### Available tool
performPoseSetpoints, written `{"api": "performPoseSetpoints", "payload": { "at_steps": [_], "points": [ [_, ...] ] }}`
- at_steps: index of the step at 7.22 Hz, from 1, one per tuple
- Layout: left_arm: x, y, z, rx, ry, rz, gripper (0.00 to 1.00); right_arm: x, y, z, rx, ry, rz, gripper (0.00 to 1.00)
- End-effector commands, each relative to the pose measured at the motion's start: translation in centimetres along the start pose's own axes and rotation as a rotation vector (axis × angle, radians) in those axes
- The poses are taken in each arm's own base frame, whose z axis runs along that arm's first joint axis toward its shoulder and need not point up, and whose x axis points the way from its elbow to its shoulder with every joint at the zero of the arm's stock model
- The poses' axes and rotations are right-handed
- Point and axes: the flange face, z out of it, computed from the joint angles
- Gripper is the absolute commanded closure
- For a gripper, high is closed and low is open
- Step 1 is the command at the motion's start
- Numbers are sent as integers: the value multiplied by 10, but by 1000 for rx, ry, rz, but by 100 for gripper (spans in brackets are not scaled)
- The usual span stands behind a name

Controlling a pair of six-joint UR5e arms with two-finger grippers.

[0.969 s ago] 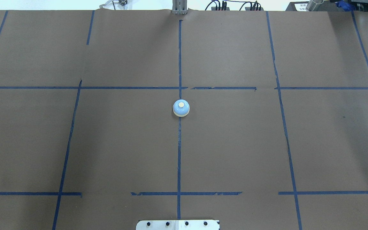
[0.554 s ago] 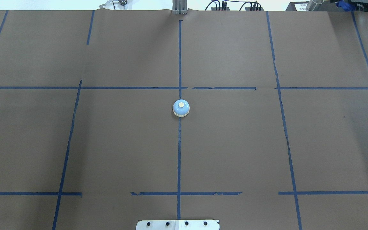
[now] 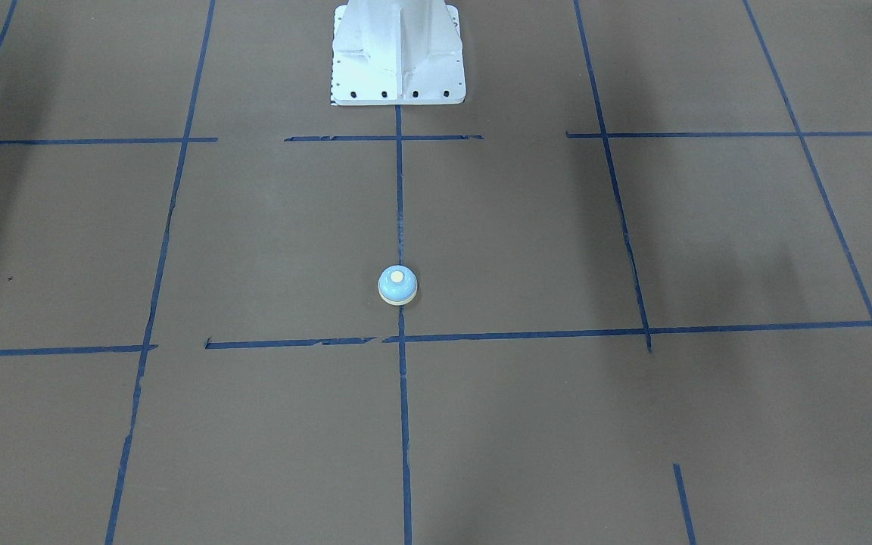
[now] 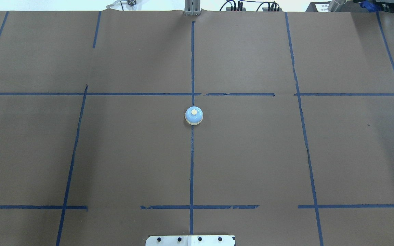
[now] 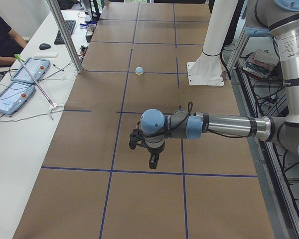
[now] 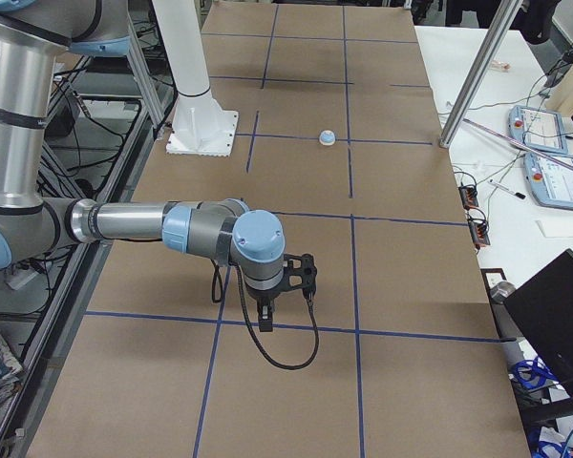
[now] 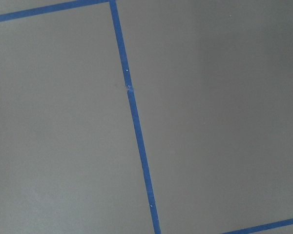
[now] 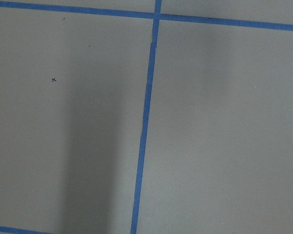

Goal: Place and press bell with both arms

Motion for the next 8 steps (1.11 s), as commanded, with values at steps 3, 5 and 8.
{"api": "performPoseSetpoints", "payload": {
  "at_steps": [3,5,8],
  "points": [
    [7,-12,-9,26,-3,28,0,-26,-14,6,-35,36,-68,0],
    [3,-15,-7,22,-5,23,0,-35,-16,2,-22,31,-30,0],
    [1,-24,-6,21,-5,26,0,-38,-20,2,-17,31,-32,0]
  ]
}}
